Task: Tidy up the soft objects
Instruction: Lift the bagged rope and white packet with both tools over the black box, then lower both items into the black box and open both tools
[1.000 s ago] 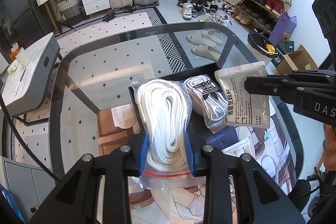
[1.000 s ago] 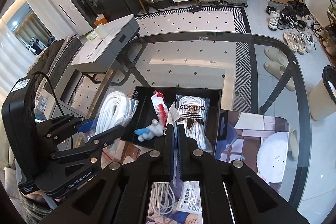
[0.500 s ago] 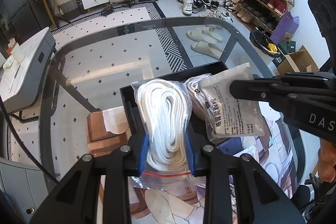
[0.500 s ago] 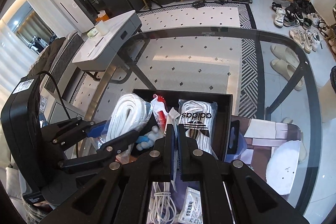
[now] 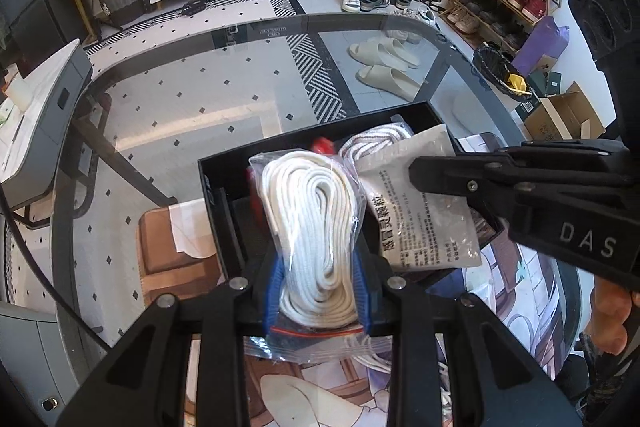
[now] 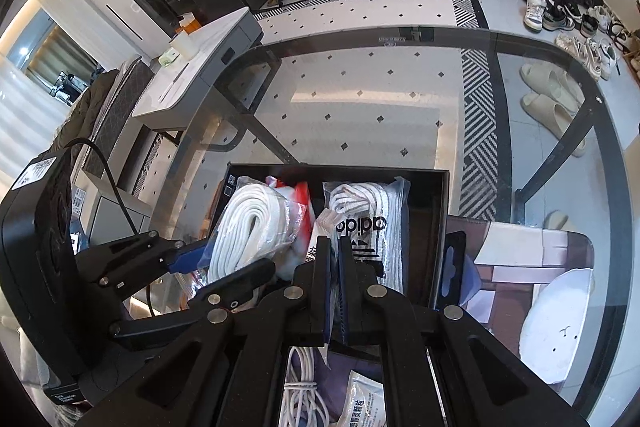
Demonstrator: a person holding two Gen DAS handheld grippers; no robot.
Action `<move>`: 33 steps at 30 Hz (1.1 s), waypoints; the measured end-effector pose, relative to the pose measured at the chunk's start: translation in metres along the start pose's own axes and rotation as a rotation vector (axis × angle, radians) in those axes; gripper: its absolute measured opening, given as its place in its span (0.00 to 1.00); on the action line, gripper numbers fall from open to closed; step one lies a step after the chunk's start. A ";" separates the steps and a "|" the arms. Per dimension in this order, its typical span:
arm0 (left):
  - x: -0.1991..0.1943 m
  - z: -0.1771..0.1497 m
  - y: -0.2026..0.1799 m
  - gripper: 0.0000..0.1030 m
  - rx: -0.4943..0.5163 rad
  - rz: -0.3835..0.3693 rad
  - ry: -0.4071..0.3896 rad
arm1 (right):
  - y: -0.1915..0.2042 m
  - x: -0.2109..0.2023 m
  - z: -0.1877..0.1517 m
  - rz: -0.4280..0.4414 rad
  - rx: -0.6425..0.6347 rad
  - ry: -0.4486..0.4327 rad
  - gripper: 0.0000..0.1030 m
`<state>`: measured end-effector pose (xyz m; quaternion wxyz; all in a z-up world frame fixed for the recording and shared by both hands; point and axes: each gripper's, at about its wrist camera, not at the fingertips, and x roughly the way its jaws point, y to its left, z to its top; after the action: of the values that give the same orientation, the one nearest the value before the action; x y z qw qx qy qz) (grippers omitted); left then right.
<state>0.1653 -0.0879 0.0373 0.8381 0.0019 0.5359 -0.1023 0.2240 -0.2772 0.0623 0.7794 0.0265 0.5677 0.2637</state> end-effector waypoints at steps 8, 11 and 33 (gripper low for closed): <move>0.011 -0.002 0.000 0.30 0.010 0.000 0.026 | -0.002 0.008 -0.002 -0.011 -0.006 0.025 0.04; 0.015 -0.003 0.000 0.33 0.001 -0.013 0.037 | -0.003 0.009 -0.003 -0.010 -0.004 0.029 0.04; 0.003 -0.003 -0.008 0.93 0.032 -0.022 0.009 | -0.015 -0.015 -0.016 -0.040 0.013 -0.009 0.49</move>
<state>0.1619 -0.0961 0.0345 0.8344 0.0098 0.5378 -0.1199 0.2119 -0.3005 0.0642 0.7868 0.0214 0.5664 0.2443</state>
